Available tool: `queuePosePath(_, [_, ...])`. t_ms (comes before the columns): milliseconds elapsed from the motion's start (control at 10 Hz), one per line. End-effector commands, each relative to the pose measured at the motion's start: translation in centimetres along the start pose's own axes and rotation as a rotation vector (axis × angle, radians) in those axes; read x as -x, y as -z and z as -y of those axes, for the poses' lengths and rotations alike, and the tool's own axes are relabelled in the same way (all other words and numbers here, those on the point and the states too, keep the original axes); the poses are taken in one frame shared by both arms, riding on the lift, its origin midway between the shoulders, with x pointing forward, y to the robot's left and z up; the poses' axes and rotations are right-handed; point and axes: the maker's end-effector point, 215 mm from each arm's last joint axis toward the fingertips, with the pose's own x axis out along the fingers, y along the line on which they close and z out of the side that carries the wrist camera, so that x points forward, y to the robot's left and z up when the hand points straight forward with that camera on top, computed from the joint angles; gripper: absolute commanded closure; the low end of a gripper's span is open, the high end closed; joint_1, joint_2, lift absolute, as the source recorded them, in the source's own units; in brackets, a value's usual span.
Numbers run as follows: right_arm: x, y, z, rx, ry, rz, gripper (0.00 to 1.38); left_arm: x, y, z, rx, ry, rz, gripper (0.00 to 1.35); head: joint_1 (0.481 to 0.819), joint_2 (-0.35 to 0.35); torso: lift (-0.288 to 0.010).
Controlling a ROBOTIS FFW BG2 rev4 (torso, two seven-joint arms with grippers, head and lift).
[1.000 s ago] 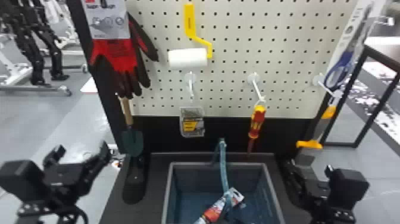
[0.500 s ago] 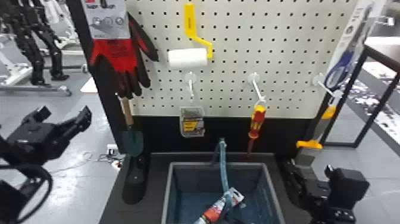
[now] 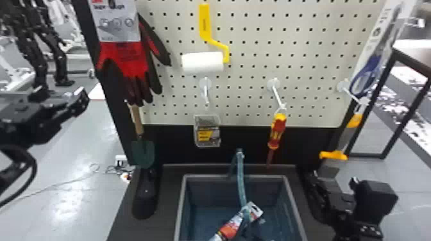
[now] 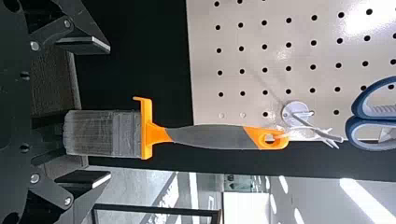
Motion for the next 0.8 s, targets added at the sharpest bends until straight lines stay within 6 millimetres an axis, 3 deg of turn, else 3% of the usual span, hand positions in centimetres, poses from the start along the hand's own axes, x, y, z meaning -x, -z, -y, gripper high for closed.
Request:
queuePosePath(0, [-0.1,0.0,-0.1,0.000,-0.002,0.000,0.32,-1.5,-2.8,1.2,-0.006,0.046,0.037,0.15,0.549,0.000,-0.100])
queuePosePath(700, [-0.3,-0.3,-0.6,-0.002,-0.007,0.006,0.32,-5.4,-10.3,2.7,-0.016,0.230,0.118,0.15,0.549,0.000,-0.100])
